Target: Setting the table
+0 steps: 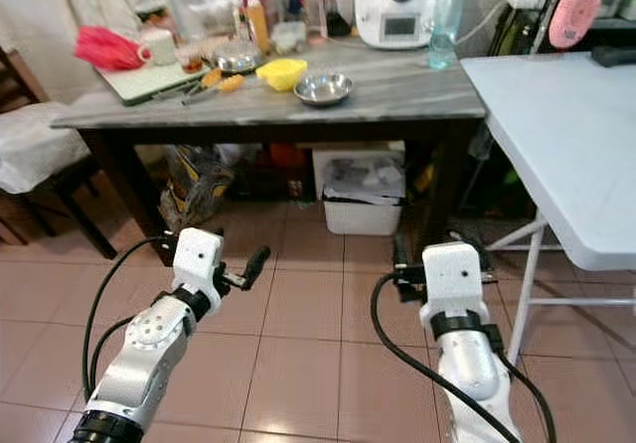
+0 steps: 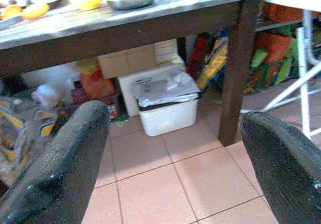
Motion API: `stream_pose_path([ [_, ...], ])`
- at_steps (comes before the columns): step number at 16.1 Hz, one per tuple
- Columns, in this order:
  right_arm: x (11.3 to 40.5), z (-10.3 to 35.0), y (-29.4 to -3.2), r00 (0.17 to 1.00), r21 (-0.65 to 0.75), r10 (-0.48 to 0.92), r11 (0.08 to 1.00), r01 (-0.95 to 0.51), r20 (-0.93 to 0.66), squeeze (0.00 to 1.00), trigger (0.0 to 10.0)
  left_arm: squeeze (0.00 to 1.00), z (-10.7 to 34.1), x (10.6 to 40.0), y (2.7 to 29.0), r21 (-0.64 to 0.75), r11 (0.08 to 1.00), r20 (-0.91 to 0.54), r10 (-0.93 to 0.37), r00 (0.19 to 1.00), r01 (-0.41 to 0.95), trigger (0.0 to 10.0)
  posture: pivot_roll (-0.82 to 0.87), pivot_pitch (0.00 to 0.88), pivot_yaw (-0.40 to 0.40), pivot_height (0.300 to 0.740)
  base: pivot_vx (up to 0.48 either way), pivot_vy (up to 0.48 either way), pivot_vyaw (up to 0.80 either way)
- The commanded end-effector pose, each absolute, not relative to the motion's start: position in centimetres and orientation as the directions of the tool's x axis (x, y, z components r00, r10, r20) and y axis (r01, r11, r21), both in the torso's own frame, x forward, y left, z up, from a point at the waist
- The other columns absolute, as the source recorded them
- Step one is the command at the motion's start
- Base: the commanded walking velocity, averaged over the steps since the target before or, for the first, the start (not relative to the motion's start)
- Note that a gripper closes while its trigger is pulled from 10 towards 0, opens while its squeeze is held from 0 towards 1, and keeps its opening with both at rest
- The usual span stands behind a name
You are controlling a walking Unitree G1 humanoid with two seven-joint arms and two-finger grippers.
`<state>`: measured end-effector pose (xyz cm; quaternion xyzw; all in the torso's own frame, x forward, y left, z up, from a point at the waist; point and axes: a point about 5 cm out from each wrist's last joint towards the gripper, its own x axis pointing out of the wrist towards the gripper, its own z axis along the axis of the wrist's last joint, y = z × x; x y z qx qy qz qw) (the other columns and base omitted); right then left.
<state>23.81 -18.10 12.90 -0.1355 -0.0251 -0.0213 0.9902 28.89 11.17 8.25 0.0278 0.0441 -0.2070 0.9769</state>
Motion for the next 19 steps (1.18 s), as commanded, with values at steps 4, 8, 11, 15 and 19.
stream_pose_path([
  [4, 23.9, 12.8, -17.7, 0.997, -0.259, -0.046, 0.964, 0.059, 0.059, 0.0, 10.0, 0.0, 9.2, 29.6, 10.7, 0.043, 0.891, -0.059, -0.449, 0.892, 0.451, 10.0, -0.16, 0.0, 0.09, 0.74, 0.0, -0.063, 0.0],
  [8, 24.5, 13.3, -18.2, 0.993, -0.26, -0.085, 0.96, 0.105, 0.085, 0.0, 10.0, 0.0, 9.8, 30.6, 10.2, 0.022, 0.893, -0.03, -0.449, 0.893, 0.45, 10.0, -0.18, 0.0, 0.109, 0.74, 0.0, -0.413, 0.0],
  [11, 24.8, 13.6, -18.6, 0.991, -0.261, -0.096, 0.958, 0.118, 0.093, 0.0, 10.0, 0.0, 10.0, 30.8, 9.9, 0.014, 0.897, -0.02, -0.442, 0.897, 0.443, 10.0, -0.18, 0.0, 0.106, 0.74, 0.0, -0.48, 0.0],
  [15, 24.4, 13.7, -18.5, 0.988, -0.258, -0.113, 0.957, 0.136, 0.102, 0.0, 10.0, 0.0, 9.5, 30.6, 10.0, 0.019, 0.887, -0.035, -0.462, 0.886, 0.462, 10.0, -0.19, 0.004, 0.121, 0.74, 0.0, -0.437, 0.0],
  [19, 23.4, 13.7, -18.8, 0.981, -0.242, -0.164, 0.953, 0.185, 0.105, 0.0, 10.0, 0.0, 9.6, 30.5, 9.7, 0.022, 0.878, -0.036, -0.477, 0.878, 0.478, 10.0, -0.2, 0.019, 0.122, 0.74, 0.0, -0.459, 0.0],
])
